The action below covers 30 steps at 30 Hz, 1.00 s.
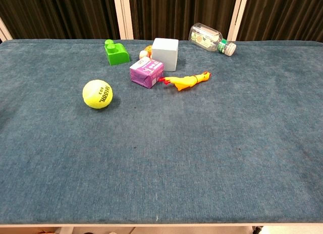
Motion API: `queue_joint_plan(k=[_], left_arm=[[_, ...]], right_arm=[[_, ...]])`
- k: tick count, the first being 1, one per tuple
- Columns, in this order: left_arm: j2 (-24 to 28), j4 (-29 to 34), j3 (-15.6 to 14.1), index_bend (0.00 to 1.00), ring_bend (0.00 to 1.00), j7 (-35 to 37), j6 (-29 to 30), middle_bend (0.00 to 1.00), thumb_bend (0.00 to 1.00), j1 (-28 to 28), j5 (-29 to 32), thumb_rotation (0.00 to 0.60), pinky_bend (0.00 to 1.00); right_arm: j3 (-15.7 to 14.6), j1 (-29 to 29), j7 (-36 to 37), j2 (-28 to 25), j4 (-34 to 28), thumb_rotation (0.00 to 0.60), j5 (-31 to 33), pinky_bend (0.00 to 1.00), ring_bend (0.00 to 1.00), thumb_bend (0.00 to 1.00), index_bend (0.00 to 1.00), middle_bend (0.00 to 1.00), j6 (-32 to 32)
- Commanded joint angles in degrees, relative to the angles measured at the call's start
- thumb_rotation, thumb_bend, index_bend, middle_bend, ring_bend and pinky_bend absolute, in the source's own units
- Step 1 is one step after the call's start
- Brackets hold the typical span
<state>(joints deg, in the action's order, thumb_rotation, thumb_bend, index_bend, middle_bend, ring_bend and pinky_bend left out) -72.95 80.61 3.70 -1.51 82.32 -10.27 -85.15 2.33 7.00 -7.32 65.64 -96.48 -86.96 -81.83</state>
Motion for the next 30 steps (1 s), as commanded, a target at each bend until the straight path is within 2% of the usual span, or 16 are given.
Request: queue_joint_plan(k=[1, 14, 21, 30], left_arm=[[-0.01, -0.01, -0.01, 0.06, 0.0, -0.02, 0.03, 0.0, 0.13, 0.0, -0.02, 0.6, 0.13], [-0.02, 0.13, -0.19, 0.06, 0.0, 0.38, -0.36, 0.0, 0.13, -0.13, 0.01, 0.6, 0.13], [-0.53, 2.23, -0.83, 0.06, 0.0, 4.44, -1.05, 0.0, 0.13, -1.4, -2.65, 0.6, 0.13], [-4.24, 5.1, -0.07, 0.06, 0.0, 2.96, -9.33, 0.0, 0.13, -7.42, -2.64, 0.6, 0.13]], right_arm=[[0.03, 0.0, 0.02, 0.01, -0.01, 0.6, -0.01, 0.12, 0.11, 0.85, 0.0, 0.06, -0.03], [0.07, -0.03, -0.01, 0.07, -0.03, 0.6, -0.01, 0.12, 0.11, 0.85, 0.0, 0.06, -0.09], [-0.07, -0.15, 0.32, -0.01, -0.31, 0.6, 0.1, 0.12, 0.11, 0.85, 0.0, 0.06, 0.03], [0.21, 0.06, 0.73, -0.14, -0.17, 0.6, 0.52, 0.12, 0.11, 0.85, 0.0, 0.06, 0.4]])
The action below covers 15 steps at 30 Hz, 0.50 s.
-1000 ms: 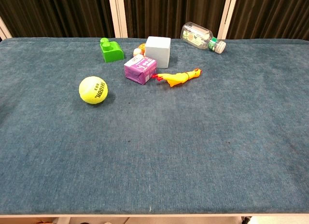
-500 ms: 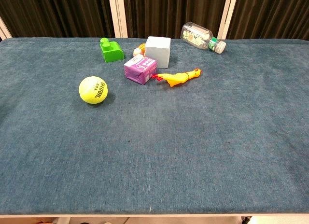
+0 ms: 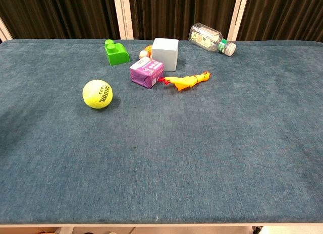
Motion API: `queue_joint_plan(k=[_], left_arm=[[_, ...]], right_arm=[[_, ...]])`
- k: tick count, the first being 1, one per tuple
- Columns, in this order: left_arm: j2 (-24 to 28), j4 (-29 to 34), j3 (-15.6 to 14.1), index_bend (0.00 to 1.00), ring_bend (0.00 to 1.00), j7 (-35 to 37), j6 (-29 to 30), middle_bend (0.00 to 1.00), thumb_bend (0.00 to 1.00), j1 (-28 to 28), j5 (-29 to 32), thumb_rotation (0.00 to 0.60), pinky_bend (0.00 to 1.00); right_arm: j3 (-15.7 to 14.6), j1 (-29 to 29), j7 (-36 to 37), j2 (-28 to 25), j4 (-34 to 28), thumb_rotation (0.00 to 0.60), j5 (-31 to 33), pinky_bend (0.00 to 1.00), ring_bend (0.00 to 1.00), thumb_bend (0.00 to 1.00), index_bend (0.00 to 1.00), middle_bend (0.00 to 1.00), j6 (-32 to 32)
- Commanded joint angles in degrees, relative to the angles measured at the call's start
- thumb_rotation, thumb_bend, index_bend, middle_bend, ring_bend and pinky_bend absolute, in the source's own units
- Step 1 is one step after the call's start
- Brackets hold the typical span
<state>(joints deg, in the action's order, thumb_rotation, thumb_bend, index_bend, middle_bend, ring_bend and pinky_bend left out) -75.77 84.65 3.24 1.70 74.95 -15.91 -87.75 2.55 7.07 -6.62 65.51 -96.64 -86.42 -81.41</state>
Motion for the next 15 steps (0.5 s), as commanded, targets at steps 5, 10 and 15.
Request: queue_joint_plan(k=[5, 10, 15], left_arm=[[-3.88, 0.72, 1.64, 0.06, 0.0, 2.66, -6.07, 0.0, 0.13, -5.4, 0.58, 0.6, 0.13], [-6.13, -1.52, 2.73, 0.06, 0.0, 4.53, -8.84, 0.0, 0.13, -8.13, 1.61, 0.6, 0.13], [-8.34, -4.14, 2.8, 0.06, 0.0, 7.2, -11.28, 0.0, 0.13, -10.09, 2.32, 0.6, 0.13]], right_arm=[[-0.05, -0.07, 0.08, -0.04, -0.03, 0.6, -0.09, 0.12, 0.11, 0.85, 0.0, 0.06, -0.11], [0.04, -0.01, 0.21, -0.08, 0.02, 0.6, 0.2, 0.12, 0.11, 0.85, 0.0, 0.06, 0.1], [0.12, 0.05, 0.13, -0.07, 0.0, 0.6, 0.41, 0.12, 0.11, 0.85, 0.0, 0.06, 0.24]])
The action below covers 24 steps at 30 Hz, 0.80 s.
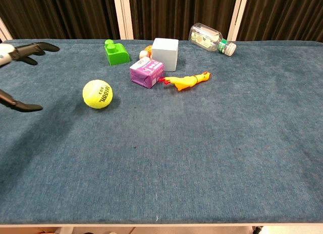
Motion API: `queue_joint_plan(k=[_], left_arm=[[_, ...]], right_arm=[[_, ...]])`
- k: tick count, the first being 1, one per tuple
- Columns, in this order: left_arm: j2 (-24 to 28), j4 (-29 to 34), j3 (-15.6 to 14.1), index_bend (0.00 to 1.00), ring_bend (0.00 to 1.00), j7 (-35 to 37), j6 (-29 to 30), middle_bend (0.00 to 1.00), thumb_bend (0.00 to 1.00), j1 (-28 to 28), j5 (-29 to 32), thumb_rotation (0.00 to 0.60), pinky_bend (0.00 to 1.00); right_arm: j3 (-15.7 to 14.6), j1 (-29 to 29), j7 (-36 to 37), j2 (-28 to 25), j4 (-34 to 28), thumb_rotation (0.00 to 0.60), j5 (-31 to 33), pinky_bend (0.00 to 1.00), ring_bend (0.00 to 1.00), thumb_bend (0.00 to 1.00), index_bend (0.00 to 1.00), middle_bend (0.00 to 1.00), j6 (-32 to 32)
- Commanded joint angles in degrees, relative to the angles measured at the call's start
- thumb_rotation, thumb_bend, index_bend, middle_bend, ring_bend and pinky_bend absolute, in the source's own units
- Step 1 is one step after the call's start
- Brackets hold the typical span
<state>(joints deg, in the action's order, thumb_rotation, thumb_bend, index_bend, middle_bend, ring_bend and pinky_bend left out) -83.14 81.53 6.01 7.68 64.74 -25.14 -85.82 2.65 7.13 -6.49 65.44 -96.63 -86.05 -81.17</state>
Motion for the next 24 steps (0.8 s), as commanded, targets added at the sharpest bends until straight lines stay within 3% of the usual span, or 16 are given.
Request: queue_joint_plan(k=[1, 8, 19, 24], left_arm=[[-1.47, -1.69, -0.05, 0.06, 0.0, 1.9, -1.64, 0.01, 0.13, -1.3, 0.45, 0.6, 0.13], [-4.3, -4.74, 0.45, 0.06, 0.0, 5.48, -3.87, 0.02, 0.13, -3.92, 0.88, 0.6, 0.14], [-9.62, -10.98, 1.54, 0.09, 0.07, 5.49, -9.26, 0.13, 0.14, -9.11, 2.99, 0.6, 0.17], [-11.6, -13.27, 1.64, 0.22, 0.24, 6.27, -7.95, 0.32, 0.15, -9.83, 2.44, 0.6, 0.29]], right_arm=[[0.03, -0.03, -0.02, 0.0, -0.01, 0.6, 0.1, 0.12, 0.11, 0.85, 0.0, 0.06, -0.03], [0.22, 0.16, -0.01, 0.03, -0.04, 0.6, 0.62, 0.11, 0.11, 0.85, 0.0, 0.06, 0.41], [0.38, 0.24, 0.06, -0.02, -0.09, 0.6, 1.18, 0.11, 0.11, 0.85, 0.0, 0.06, 0.68], [0.43, 0.31, 0.09, -0.09, -0.11, 0.6, 1.31, 0.11, 0.11, 0.85, 0.0, 0.06, 0.8]])
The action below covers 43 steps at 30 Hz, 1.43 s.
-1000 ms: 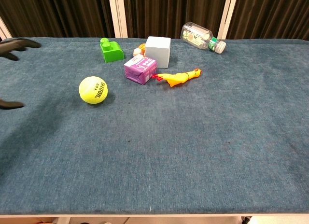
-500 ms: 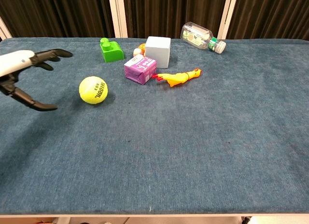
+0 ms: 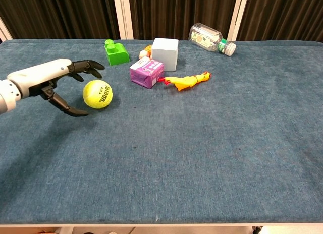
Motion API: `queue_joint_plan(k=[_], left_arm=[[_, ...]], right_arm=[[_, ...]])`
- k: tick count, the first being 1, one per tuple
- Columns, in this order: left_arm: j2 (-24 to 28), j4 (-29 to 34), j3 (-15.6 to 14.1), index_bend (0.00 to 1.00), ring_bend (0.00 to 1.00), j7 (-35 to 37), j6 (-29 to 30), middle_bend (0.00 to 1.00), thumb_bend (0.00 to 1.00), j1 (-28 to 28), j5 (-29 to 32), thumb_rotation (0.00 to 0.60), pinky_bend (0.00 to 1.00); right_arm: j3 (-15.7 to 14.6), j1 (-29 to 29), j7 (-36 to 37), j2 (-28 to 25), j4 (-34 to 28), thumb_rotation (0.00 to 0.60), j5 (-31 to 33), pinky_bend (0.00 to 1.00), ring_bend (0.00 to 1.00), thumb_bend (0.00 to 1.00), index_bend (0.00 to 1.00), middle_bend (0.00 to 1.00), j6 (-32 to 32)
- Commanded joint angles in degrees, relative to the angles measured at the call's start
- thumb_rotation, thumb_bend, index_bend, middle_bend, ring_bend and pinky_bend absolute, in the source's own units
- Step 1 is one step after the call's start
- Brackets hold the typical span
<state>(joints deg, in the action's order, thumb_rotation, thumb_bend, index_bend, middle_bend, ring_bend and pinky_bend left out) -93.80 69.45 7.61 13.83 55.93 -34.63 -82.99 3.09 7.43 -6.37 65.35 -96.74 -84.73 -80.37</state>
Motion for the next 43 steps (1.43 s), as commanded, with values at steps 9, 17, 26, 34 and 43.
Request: queue_joint_plan(k=[9, 17, 26, 34, 43], left_arm=[[-3.32, -4.64, 0.36, 0.52, 0.53, -0.32, 3.19, 0.61, 0.25, -0.63, 0.07, 0.6, 0.51], [1.68, 0.92, 1.6, 0.58, 0.56, -2.61, 6.37, 0.65, 0.28, -0.14, 0.12, 0.6, 0.52], [18.94, 20.51, 5.91, 0.58, 0.56, -12.41, 13.1, 0.65, 0.28, 2.68, 1.22, 0.6, 0.52], [35.52, 36.21, 8.07, 0.58, 0.56, -16.99, 23.36, 0.65, 0.27, 9.5, -1.11, 0.6, 0.52], [42.51, 40.41, 7.44, 0.58, 0.56, -15.62, 29.46, 0.65, 0.27, 14.36, -4.25, 0.6, 0.52]], right_arm=[[0.0, -0.12, 0.17, -0.09, -0.04, 0.6, -0.03, 0.1, 0.11, 0.85, 0.0, 0.06, -0.25], [0.05, -0.06, 0.41, -0.11, -0.01, 0.6, -0.05, 0.1, 0.11, 0.85, 0.0, 0.06, -0.22], [0.01, 0.02, 0.46, -0.18, -0.11, 0.6, -0.08, 0.1, 0.11, 0.85, 0.0, 0.06, -0.08], [-0.11, -0.03, 0.29, -0.2, -0.29, 0.6, -0.31, 0.1, 0.11, 0.85, 0.0, 0.06, -0.21], [-0.13, -0.05, -0.01, -0.11, -0.38, 0.6, -0.31, 0.1, 0.11, 0.85, 0.0, 0.06, -0.28]])
